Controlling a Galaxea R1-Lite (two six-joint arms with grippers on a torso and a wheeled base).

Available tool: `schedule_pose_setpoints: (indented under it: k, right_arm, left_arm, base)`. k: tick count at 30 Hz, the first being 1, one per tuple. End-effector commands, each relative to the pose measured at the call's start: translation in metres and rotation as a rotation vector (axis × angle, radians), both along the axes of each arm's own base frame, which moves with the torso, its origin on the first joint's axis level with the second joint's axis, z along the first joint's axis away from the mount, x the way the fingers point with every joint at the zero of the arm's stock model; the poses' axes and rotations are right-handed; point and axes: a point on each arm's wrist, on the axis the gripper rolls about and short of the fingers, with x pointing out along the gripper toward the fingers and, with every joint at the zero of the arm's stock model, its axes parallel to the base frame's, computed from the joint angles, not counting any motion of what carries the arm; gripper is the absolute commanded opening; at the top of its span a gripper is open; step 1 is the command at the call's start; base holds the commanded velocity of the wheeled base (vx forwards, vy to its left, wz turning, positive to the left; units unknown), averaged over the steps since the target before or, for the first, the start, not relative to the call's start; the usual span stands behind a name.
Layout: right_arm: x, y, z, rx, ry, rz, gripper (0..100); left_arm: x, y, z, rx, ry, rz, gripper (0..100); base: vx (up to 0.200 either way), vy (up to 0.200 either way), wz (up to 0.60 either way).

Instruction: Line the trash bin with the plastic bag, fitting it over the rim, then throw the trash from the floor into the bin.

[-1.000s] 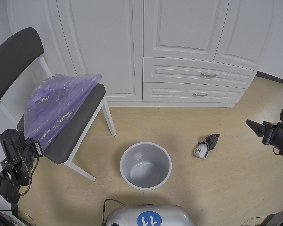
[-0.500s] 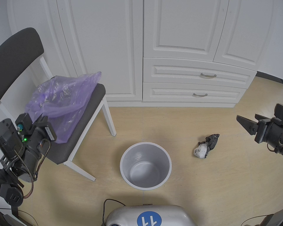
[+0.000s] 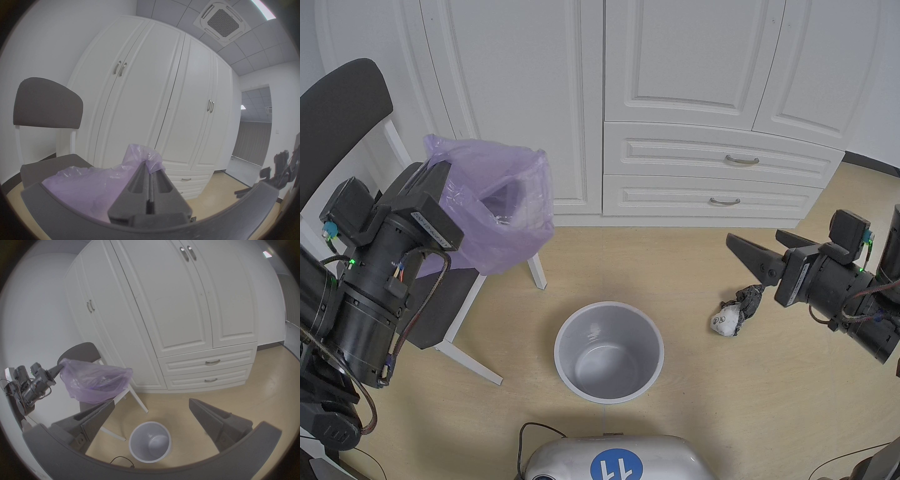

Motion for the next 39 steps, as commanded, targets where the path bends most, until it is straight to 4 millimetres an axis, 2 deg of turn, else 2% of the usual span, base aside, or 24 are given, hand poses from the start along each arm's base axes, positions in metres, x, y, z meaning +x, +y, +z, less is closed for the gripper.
schedule_pose_setpoints:
  k: [1, 8, 17, 21, 30, 32, 36, 39]
  right_arm:
    - [0.005, 0.014, -0.014, -0.034, 0.047, 0.036, 100]
    - [0.014, 0.022, -0.025, -0.055, 0.087, 0.027, 100]
    - [0.016, 0.035, -0.038, -0.022, 0.161, 0.062, 100]
    - [0.02, 0.045, -0.052, -0.048, 0.204, 0.076, 100]
    - [0.022, 0.054, -0.074, -0.116, 0.276, 0.09, 100]
    - [0.022, 0.06, -0.086, -0.145, 0.309, 0.102, 100]
    - [0.033, 0.068, -0.106, -0.161, 0.359, 0.082, 100]
    - [0.037, 0.072, -0.107, -0.128, 0.372, 0.072, 100]
  left_arm:
    - [-0.009, 0.001, 0.007, -0.018, -0.028, -0.027, 0]
    - [-0.021, 0.007, 0.014, -0.029, -0.069, -0.068, 0]
    - [-0.031, 0.012, 0.008, 0.022, -0.114, -0.193, 0]
    - [-0.031, 0.012, 0.009, 0.017, -0.119, -0.197, 0]
    - [-0.03, 0.011, 0.014, 0.007, -0.134, -0.196, 0]
    - [-0.029, 0.011, 0.015, 0.004, -0.136, -0.196, 0]
    - [-0.03, 0.011, 0.018, -0.007, -0.145, -0.198, 0]
    - [-0.03, 0.011, 0.018, -0.007, -0.146, -0.197, 0]
  base:
    - [0.0, 0.0, 0.0]
    - [0.0, 0.0, 0.0]
    - [0.0, 0.0, 0.0]
    - [0.0, 0.0, 0.0]
    - [0.0, 0.0, 0.0]
    - [0.0, 0.0, 0.0]
    - [0.0, 0.0, 0.0]
    - [0.0, 0.0, 0.0]
